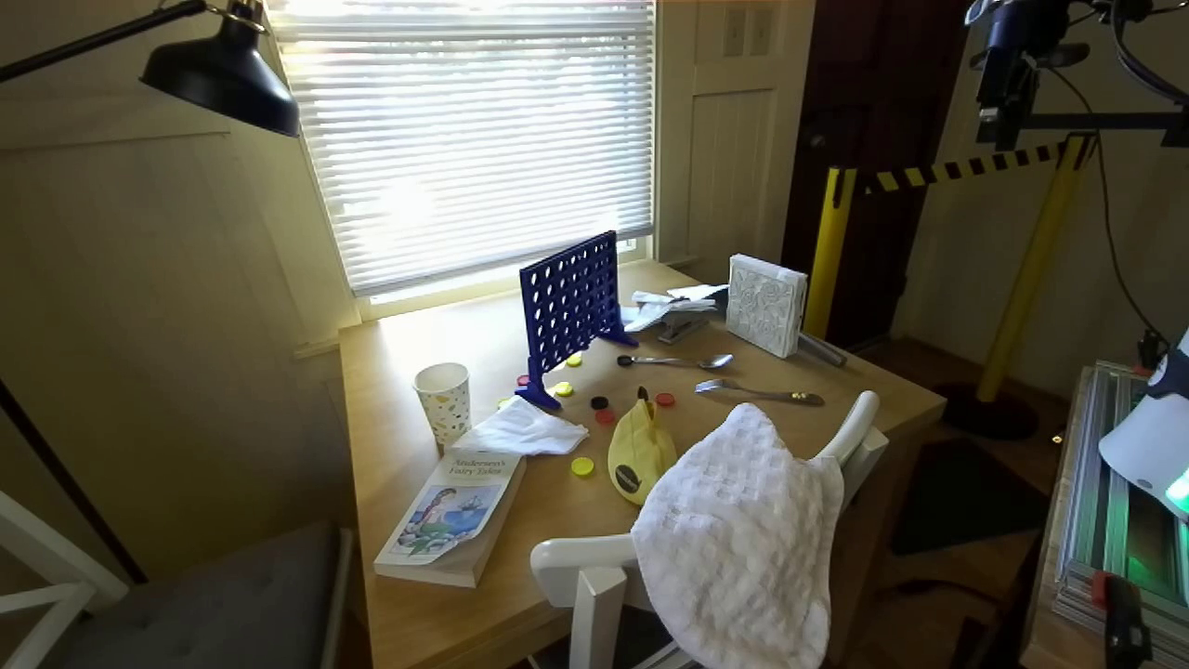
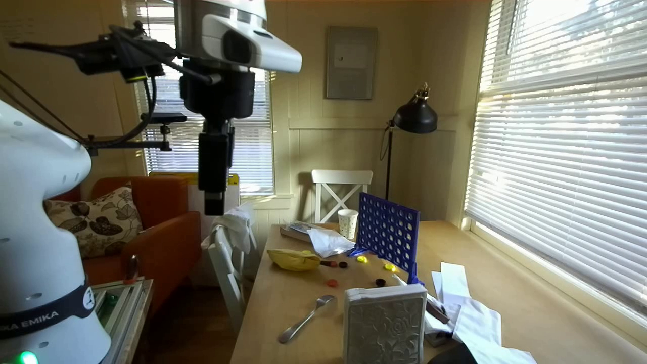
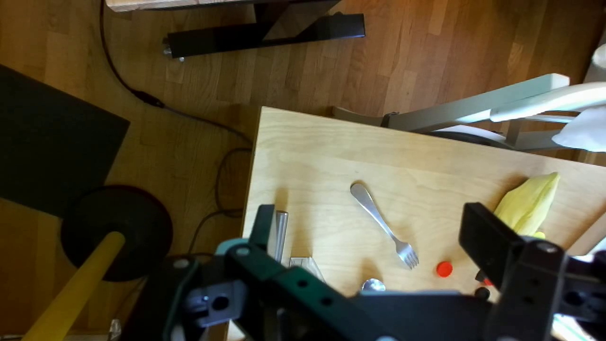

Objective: Put one orange chip and black chip in the blue gameboard.

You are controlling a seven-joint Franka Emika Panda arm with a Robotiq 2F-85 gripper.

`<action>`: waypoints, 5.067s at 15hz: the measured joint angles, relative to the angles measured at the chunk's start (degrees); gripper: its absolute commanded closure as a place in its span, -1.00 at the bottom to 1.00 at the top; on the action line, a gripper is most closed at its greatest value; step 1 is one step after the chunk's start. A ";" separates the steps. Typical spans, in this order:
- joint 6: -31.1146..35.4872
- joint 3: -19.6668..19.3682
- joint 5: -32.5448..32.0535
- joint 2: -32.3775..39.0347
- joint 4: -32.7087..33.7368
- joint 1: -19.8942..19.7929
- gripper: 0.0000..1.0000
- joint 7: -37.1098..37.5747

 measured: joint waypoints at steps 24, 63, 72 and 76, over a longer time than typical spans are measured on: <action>30.87 16.75 2.21 31.51 0.18 13.30 -1.00 -0.38; 47.18 23.98 -11.44 78.25 35.02 20.62 -1.00 15.39; 61.76 16.08 -11.08 81.01 32.07 30.87 -1.00 32.67; 67.44 16.93 -8.14 80.86 29.32 28.61 -1.00 32.36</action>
